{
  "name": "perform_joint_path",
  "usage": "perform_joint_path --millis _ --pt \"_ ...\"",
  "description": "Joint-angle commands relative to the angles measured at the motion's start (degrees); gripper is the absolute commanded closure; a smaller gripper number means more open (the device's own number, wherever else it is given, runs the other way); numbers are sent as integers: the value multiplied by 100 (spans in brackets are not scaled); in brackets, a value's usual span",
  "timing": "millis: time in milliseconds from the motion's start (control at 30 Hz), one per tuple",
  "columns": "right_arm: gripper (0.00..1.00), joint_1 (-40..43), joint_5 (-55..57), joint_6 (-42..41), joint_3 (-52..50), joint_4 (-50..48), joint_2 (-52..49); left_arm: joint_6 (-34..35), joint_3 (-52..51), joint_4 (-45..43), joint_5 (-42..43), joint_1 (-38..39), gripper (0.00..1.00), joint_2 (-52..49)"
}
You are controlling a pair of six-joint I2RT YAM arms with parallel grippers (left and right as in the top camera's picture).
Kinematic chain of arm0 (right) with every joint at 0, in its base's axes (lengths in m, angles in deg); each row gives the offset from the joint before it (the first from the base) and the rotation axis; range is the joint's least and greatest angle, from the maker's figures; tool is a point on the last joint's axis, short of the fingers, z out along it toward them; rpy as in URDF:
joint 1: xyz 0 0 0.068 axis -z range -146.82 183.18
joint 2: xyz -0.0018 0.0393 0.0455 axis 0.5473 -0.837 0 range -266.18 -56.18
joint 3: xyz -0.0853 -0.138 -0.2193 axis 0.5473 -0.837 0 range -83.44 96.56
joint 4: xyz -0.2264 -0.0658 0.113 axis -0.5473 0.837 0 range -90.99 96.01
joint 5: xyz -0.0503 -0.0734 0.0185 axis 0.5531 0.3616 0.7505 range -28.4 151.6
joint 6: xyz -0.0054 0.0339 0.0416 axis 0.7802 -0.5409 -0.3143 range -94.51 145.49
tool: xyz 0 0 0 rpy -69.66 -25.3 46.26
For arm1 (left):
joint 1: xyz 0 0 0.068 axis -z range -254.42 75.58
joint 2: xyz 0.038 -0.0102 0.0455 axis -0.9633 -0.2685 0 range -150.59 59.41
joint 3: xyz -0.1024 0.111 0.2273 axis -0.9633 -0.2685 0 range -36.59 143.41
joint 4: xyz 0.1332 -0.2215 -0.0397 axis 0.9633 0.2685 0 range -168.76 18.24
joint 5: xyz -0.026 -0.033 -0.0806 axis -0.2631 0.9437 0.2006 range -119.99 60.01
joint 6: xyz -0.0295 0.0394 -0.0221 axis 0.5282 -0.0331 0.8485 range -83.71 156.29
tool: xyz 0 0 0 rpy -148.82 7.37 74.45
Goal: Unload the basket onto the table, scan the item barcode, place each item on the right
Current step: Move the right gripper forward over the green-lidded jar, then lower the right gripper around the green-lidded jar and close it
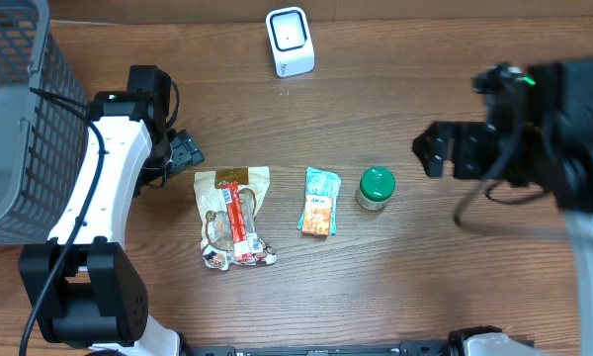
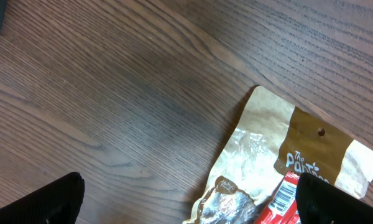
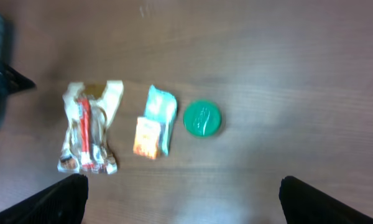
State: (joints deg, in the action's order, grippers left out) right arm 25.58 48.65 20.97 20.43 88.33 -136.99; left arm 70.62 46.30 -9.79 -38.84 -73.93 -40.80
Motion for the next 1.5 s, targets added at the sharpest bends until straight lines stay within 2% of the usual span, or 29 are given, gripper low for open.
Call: perform_joint_path --millis 0,67,300,533,1000,1467 --pt "0 0 -345 -22 114 17 -544 15 79 -9 -31 -9 0 20" --pt "0 0 -374 -24 111 57 -881 15 79 -9 -31 -11 0 20" --pt "0 -22 -144 -984 57 293 -1827 15 79 -9 -31 -11 0 20" --pt "0 -214 439 -1650 -522 7 -2057 15 79 -9 -31 -11 0 20" --pt "0 -1021 1187 -1676 -1797 -1462 -2100 15 79 -9 -31 -11 0 20" --pt "0 -1099 1207 -1827 -2798 -2857 -2107 15 79 -9 -31 -11 0 20"
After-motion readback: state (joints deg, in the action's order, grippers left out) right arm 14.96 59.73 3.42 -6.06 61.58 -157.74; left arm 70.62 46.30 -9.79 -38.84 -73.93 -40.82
